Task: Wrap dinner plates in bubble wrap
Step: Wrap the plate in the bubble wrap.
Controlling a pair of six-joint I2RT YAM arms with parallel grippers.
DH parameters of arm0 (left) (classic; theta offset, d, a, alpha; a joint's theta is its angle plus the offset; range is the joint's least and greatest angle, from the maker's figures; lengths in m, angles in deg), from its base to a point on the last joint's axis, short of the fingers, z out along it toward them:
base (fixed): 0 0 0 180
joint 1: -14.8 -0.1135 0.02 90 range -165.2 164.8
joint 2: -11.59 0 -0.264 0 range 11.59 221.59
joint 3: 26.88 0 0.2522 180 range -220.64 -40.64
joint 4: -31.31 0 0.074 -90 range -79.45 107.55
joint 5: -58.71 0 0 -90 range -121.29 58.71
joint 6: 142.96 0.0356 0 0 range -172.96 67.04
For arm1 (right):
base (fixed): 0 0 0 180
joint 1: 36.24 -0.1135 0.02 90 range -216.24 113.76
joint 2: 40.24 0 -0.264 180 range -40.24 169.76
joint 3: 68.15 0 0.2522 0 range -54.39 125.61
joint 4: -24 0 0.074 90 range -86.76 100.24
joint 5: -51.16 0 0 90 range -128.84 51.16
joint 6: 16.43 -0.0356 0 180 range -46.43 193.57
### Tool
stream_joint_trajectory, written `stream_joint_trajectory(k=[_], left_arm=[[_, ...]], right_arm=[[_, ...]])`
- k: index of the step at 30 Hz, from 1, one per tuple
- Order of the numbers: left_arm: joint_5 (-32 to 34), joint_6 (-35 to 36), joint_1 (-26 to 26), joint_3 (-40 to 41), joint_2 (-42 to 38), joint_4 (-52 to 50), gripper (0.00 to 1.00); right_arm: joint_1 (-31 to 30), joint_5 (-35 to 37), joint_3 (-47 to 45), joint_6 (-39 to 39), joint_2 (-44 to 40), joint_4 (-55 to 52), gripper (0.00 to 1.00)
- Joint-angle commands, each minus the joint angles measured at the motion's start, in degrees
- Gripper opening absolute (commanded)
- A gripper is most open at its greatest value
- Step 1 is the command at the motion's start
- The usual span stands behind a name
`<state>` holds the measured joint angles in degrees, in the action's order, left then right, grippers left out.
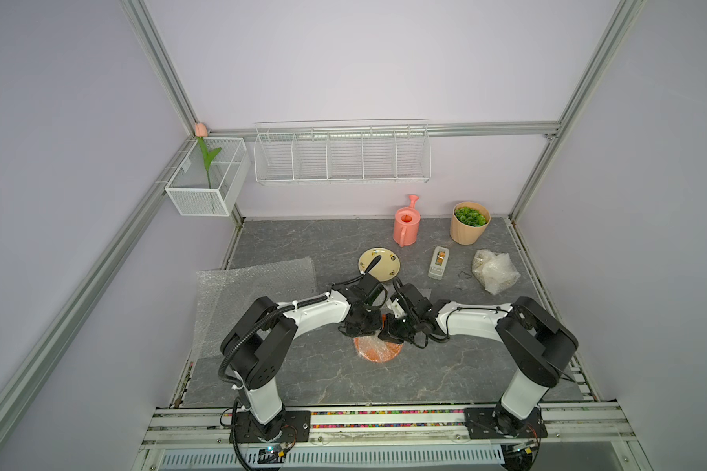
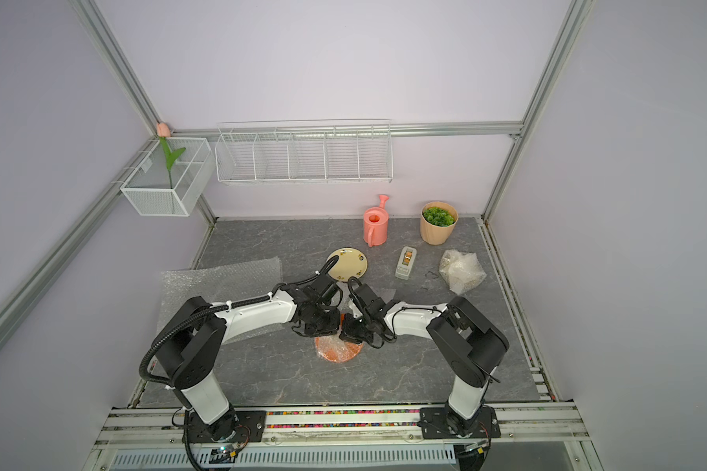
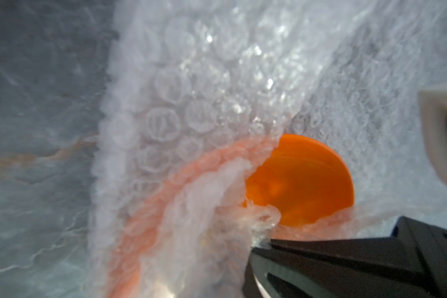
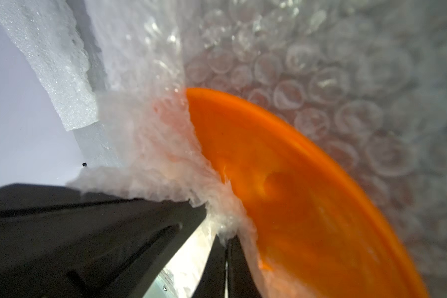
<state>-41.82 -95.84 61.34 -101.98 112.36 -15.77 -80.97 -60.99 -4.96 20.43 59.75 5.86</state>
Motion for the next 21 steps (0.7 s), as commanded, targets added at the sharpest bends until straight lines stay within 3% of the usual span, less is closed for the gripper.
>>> stream_joint_trajectory(k=[1,3,6,9,14,21], left_arm=[[6.0,1.6,-0.5,1.4,2.4,-5.4,0.00],[4.8,1.7,-0.5,2.6,2.2,-3.6,0.00],[4.0,2.0,-0.5,3.0,2.7,-2.6,0.00],[3.2,2.2,-0.5,3.3,2.9,-2.1,0.00],[2.9,2.7,-0.5,3.5,2.3,-2.0,0.00],[1.5,2.5,-0.4,4.1,2.3,-0.7,0.00]], right_arm=[[-0.1,4.2,-0.5,0.7,-1.0,-6.7,0.07],[0.7,4.4,0.6,1.9,-3.4,-8.3,0.12],[3.0,4.8,2.9,4.5,-7.7,-11.6,0.32],[7.1,5.0,4.5,8.1,-11.2,-16.1,0.43],[18.7,3.5,4.9,15.2,-13.1,-21.7,0.52],[31.7,-4.1,5.1,19.7,-7.0,-19.8,0.61]])
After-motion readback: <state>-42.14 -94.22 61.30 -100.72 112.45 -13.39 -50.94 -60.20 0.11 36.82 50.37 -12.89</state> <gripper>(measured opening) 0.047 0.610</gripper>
